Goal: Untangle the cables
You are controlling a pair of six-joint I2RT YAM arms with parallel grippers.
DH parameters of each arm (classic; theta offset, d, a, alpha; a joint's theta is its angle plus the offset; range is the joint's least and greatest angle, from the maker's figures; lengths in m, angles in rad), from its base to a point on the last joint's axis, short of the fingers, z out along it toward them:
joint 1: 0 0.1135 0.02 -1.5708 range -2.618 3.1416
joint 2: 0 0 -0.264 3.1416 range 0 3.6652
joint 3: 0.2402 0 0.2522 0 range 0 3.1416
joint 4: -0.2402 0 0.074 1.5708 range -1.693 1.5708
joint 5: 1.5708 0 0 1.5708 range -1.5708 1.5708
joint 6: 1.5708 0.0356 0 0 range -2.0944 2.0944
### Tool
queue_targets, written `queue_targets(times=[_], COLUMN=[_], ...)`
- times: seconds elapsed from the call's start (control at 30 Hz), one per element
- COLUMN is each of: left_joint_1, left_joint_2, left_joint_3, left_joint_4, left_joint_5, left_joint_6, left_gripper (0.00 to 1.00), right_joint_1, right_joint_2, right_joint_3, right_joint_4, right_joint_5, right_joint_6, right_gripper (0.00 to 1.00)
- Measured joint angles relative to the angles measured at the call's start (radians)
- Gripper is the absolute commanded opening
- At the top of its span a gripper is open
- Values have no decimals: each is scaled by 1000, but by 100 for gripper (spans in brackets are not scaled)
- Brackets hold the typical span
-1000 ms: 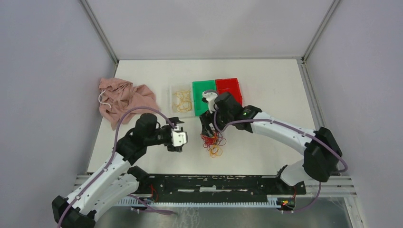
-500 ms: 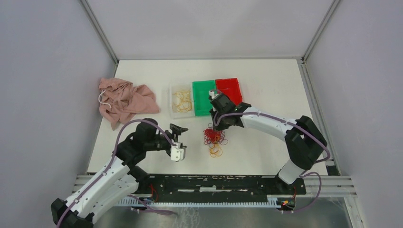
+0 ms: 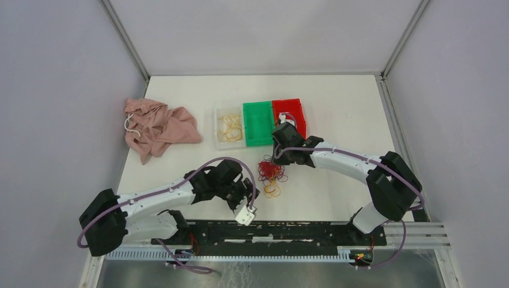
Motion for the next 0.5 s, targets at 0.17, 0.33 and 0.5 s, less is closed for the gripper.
queue_targets(times=[0.17,0.33,0.5], left_joint_1=[-19,-25,-33], left_joint_2=[158,247,304], left_joint_3=[48,96,127], left_joint_4=[82,164,209], left_joint_5=[-44,-80,-116], left_joint_6=[31,34,34], left_gripper=[60,57,51], right_joint_1=[0,-1,-1], right_joint_2=[-2,-13,-21], right_joint_3=[-16,-46,-60], right_joint_4=[31,60,79], right_joint_5=[0,-4,-16], right_joint_6=[19,35,43], right_gripper=[17,17,17])
